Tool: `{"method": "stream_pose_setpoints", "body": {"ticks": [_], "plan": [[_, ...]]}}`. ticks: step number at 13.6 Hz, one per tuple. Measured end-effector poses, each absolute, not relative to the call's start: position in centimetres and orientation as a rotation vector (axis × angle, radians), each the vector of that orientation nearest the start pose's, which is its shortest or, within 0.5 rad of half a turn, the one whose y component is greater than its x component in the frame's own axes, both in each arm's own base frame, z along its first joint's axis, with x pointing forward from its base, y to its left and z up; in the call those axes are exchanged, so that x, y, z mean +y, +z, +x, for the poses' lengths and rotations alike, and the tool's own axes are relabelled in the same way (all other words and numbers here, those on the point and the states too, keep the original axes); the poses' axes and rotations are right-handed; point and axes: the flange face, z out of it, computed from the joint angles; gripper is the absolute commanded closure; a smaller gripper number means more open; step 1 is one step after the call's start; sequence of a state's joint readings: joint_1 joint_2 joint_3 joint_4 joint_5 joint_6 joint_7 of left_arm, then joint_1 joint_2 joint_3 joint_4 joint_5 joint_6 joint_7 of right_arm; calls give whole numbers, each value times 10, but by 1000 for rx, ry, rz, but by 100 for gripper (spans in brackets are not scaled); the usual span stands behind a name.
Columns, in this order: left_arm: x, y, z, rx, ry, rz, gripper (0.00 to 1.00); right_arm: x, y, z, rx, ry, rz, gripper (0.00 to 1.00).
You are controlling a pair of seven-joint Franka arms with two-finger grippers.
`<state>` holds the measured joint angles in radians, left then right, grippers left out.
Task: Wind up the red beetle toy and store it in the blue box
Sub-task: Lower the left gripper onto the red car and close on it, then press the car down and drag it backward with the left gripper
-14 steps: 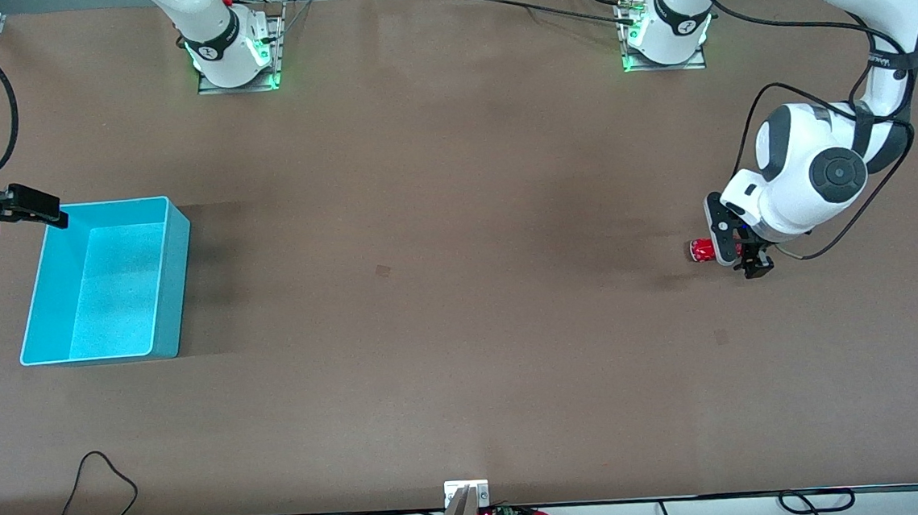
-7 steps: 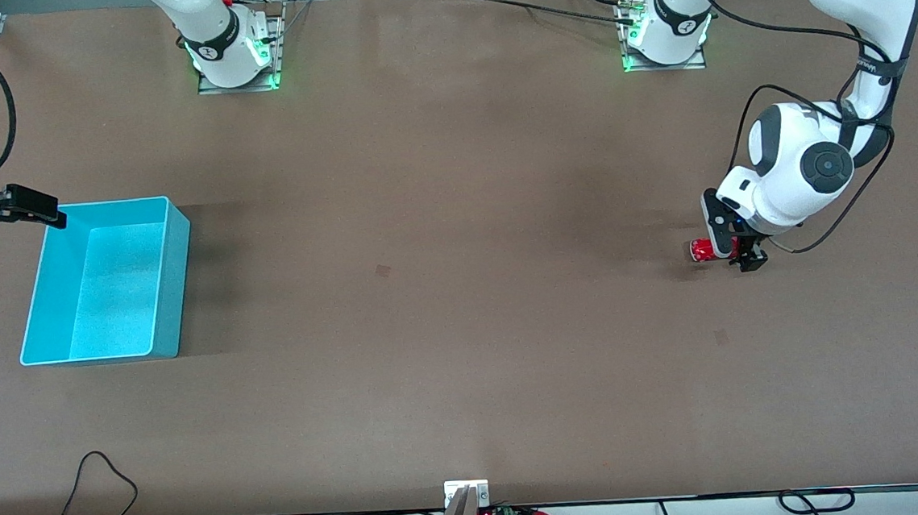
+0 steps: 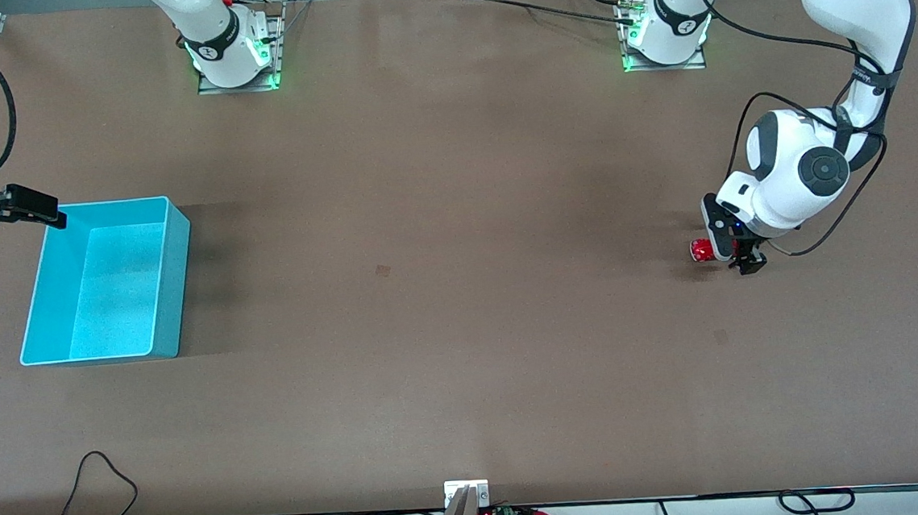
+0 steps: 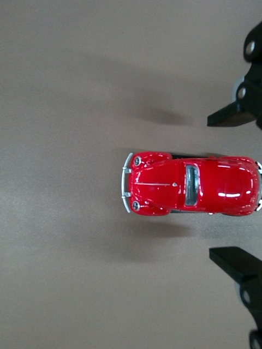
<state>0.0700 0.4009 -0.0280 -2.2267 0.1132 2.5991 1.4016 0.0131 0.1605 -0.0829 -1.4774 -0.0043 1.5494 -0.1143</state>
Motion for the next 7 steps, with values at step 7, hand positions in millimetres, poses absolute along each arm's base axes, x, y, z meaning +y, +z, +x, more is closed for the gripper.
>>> {"method": "stream_pose_setpoints", "body": {"ticks": [7], "plan": [[20,186,543,2080,83,-2334,67,-36,574,598,-77,140,-3147,0]]}}
